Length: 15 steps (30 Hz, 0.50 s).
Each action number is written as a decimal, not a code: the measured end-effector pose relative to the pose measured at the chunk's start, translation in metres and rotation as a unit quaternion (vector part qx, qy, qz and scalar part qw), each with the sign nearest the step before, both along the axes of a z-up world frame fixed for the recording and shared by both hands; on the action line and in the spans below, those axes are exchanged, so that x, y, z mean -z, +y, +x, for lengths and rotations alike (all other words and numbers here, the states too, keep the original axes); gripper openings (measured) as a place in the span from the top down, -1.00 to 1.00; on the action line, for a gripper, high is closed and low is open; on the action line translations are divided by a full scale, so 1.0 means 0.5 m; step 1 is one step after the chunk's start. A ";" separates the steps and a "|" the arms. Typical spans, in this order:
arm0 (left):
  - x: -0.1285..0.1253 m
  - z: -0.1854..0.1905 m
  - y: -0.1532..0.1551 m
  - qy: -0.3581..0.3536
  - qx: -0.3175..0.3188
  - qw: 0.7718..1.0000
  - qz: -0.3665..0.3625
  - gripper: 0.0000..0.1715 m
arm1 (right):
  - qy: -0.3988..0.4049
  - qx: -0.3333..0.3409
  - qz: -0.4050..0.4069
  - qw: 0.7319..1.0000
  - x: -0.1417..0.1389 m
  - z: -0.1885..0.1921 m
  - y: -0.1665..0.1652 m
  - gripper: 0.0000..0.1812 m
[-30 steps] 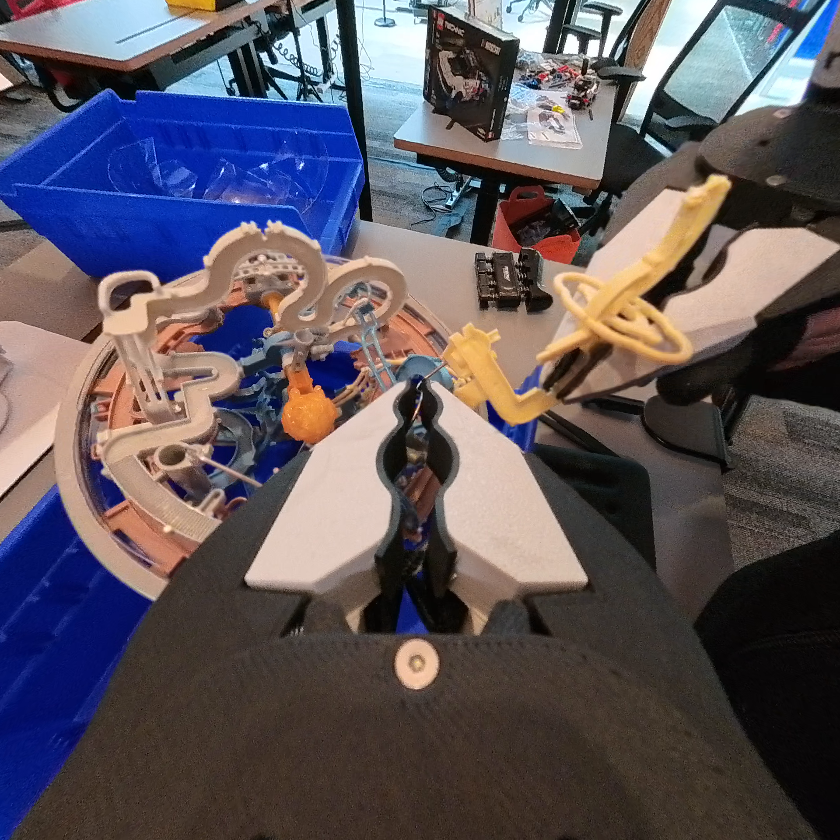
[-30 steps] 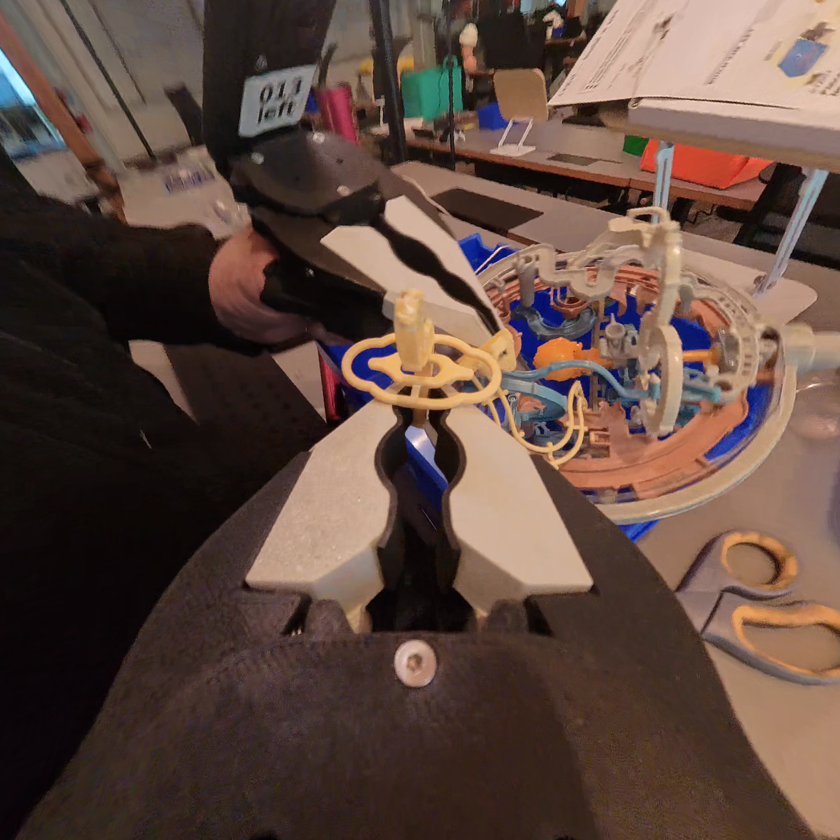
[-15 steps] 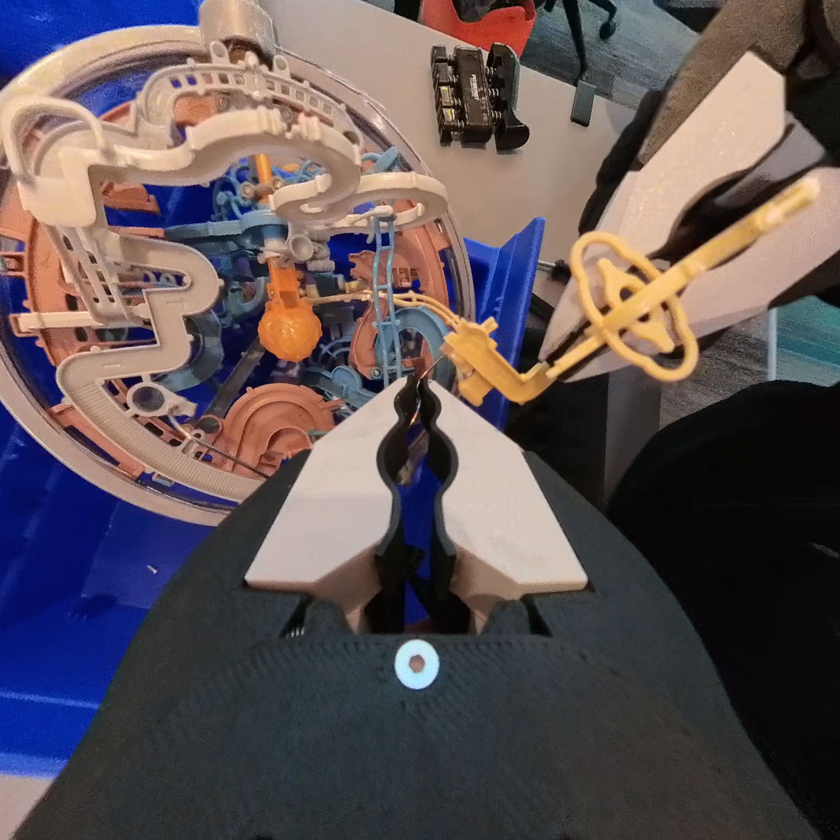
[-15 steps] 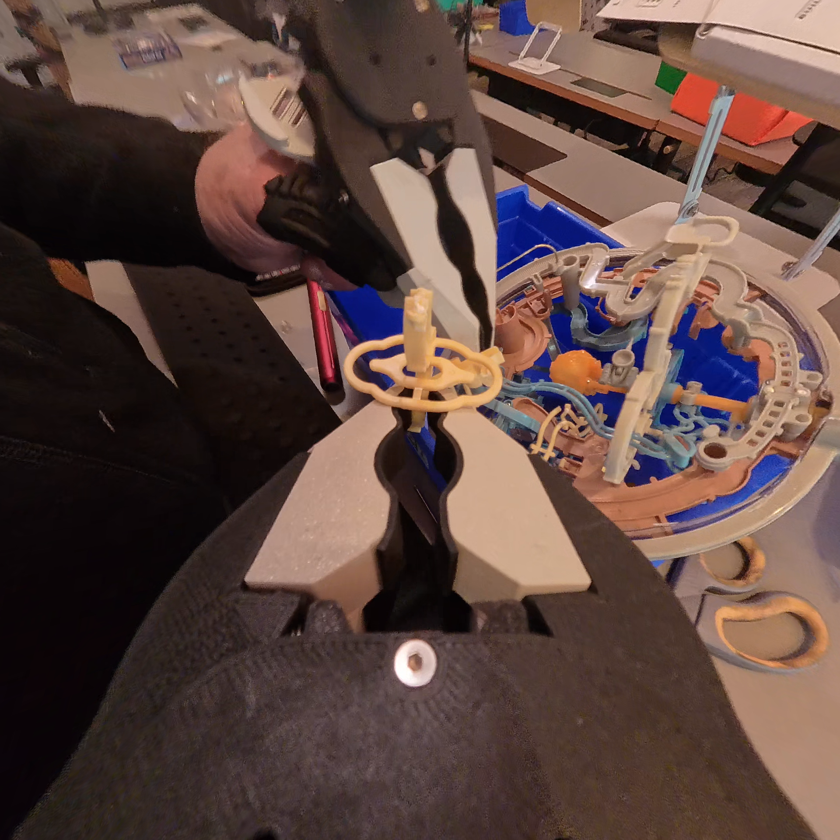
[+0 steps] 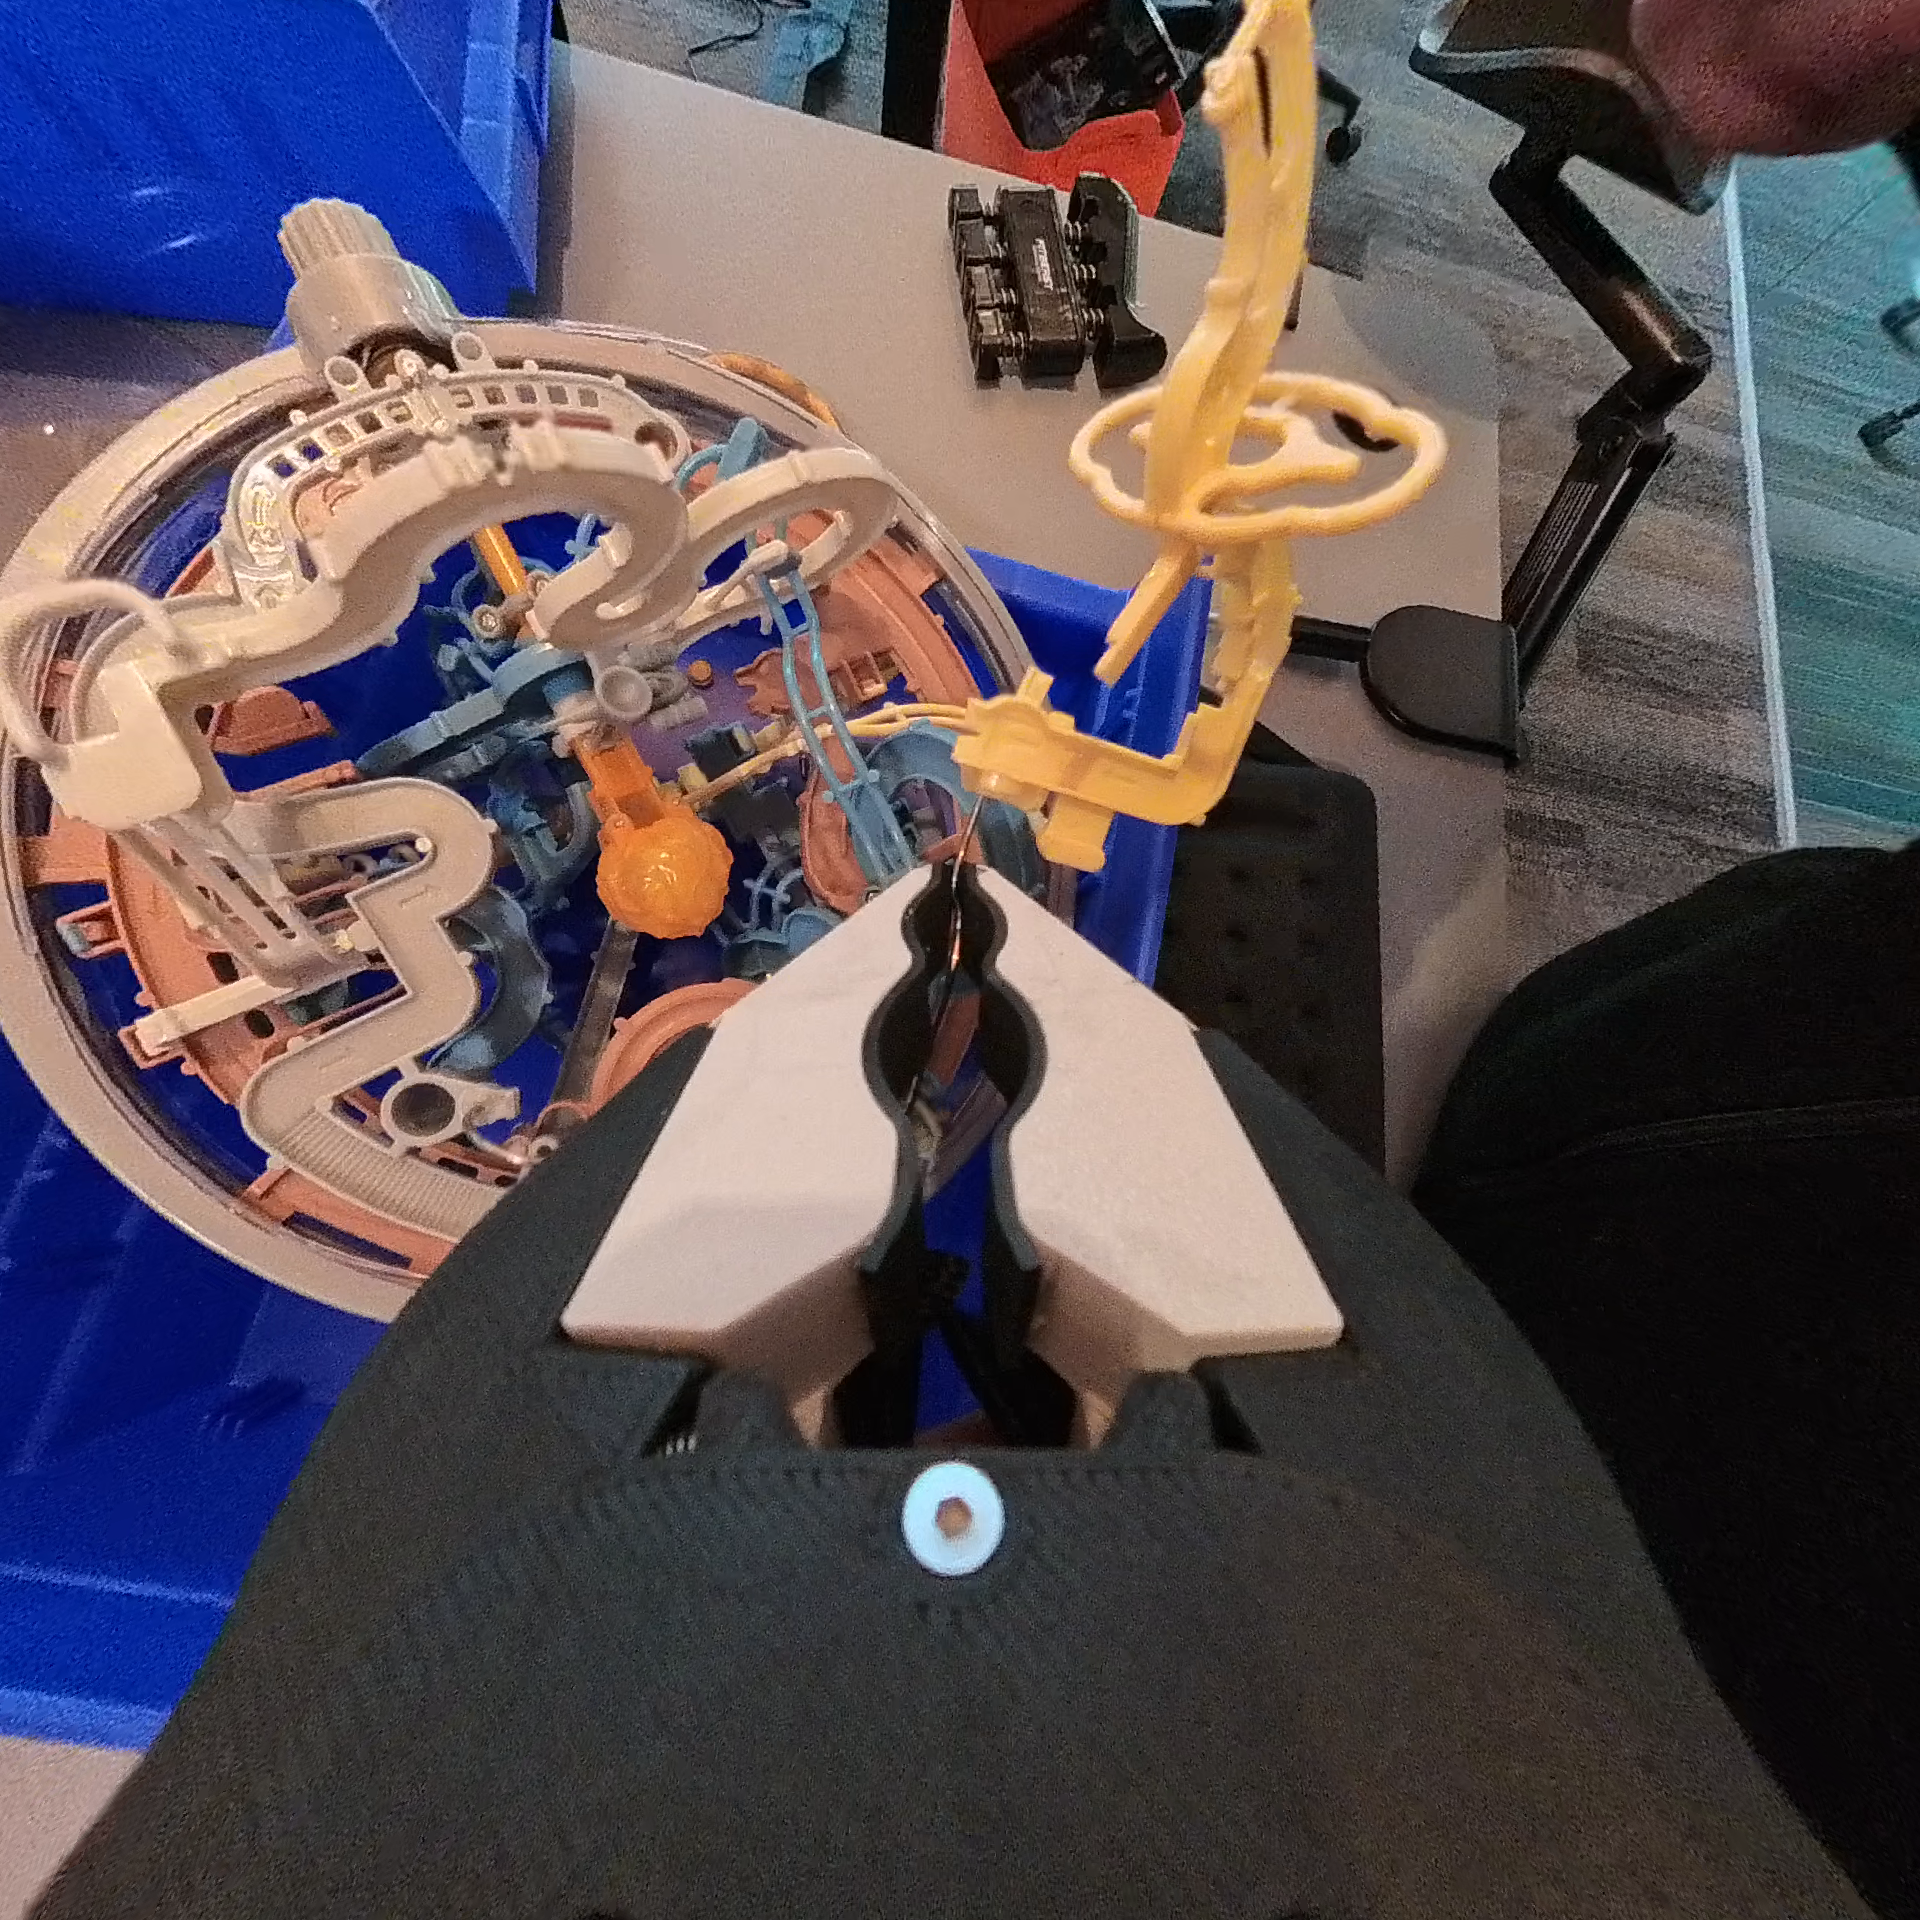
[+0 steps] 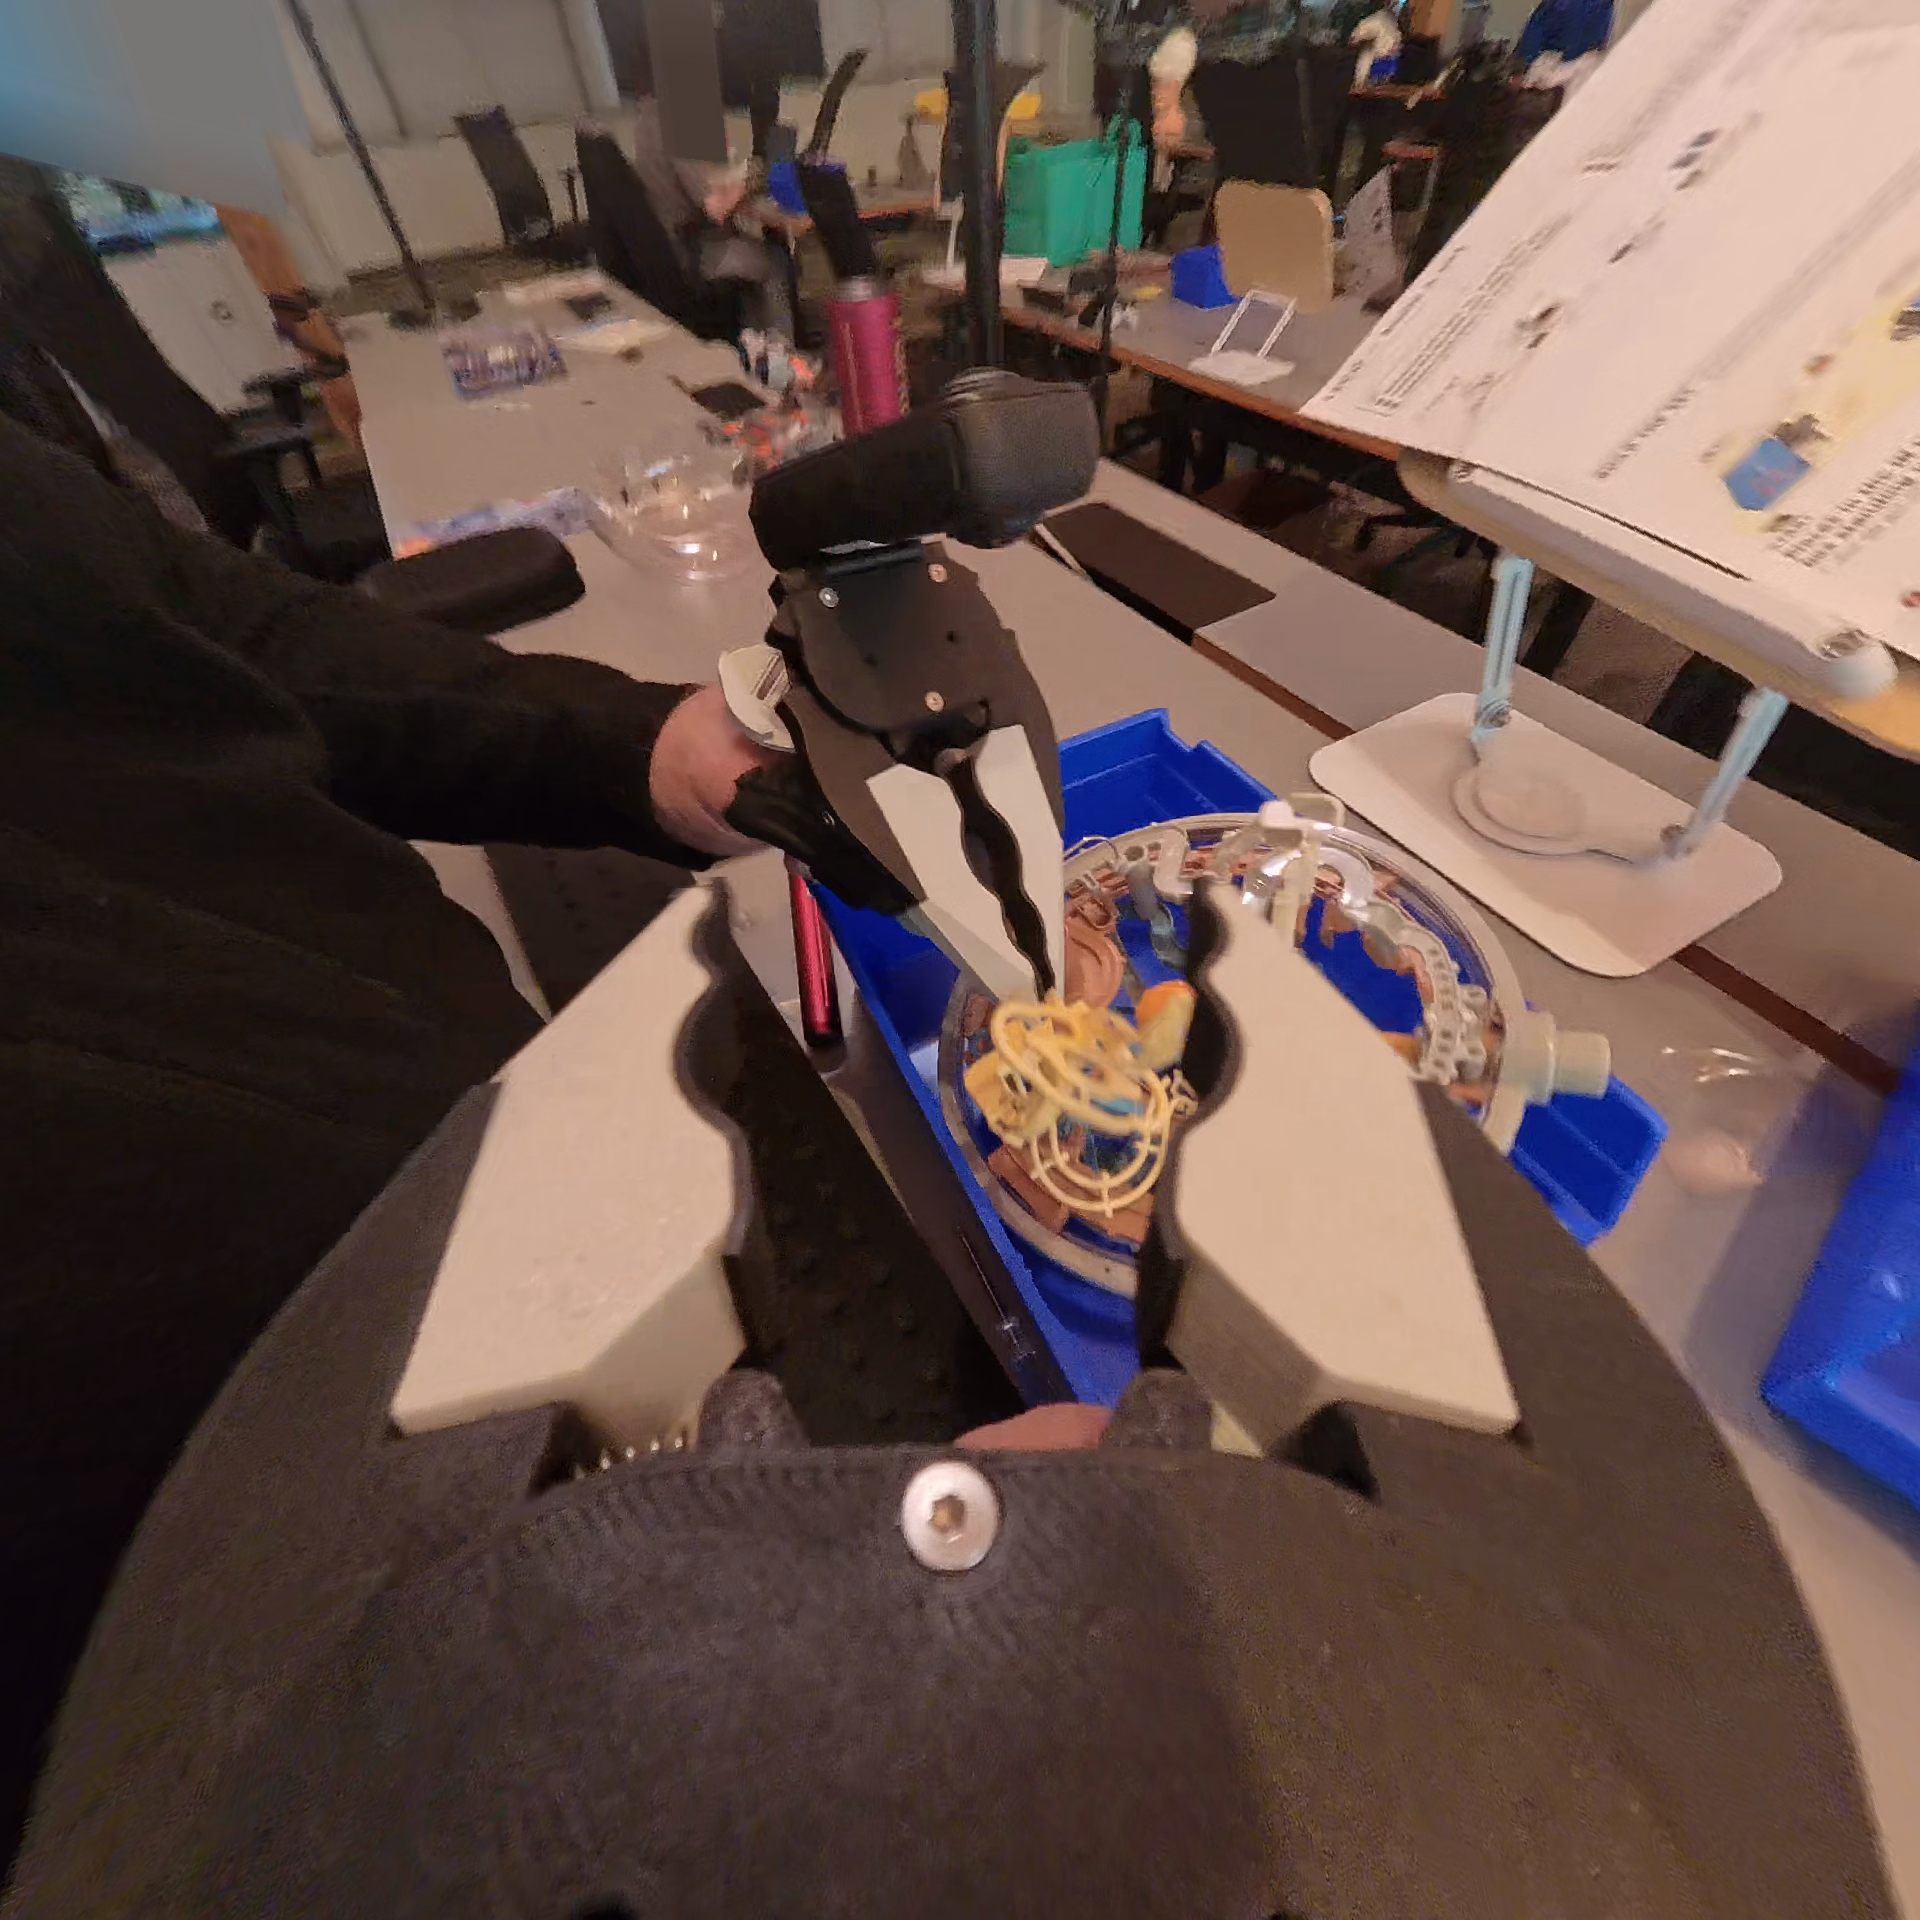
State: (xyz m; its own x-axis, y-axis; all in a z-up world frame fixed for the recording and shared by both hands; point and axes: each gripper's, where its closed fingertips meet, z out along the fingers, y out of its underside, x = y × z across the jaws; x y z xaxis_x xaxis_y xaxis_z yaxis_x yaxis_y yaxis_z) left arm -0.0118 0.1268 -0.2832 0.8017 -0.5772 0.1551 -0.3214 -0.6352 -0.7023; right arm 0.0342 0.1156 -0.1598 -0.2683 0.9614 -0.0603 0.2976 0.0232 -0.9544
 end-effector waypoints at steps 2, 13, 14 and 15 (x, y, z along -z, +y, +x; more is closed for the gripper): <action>0.003 -0.001 -0.003 0.013 0.011 1.000 0.001 1.00 | -0.021 -0.020 0.036 0.999 0.003 -0.033 -0.021 -0.11; 0.010 -0.014 -0.009 0.050 0.042 0.997 -0.031 1.00 | -0.221 -0.103 0.249 0.937 0.120 -0.208 -0.042 -0.36; 0.009 -0.015 -0.012 0.043 0.042 0.997 -0.039 1.00 | -0.234 -0.104 0.284 0.924 0.123 -0.207 -0.039 -0.38; 0.009 -0.018 -0.016 0.043 0.046 0.997 -0.052 1.00 | -0.227 -0.110 0.305 0.918 0.119 -0.213 -0.042 -0.40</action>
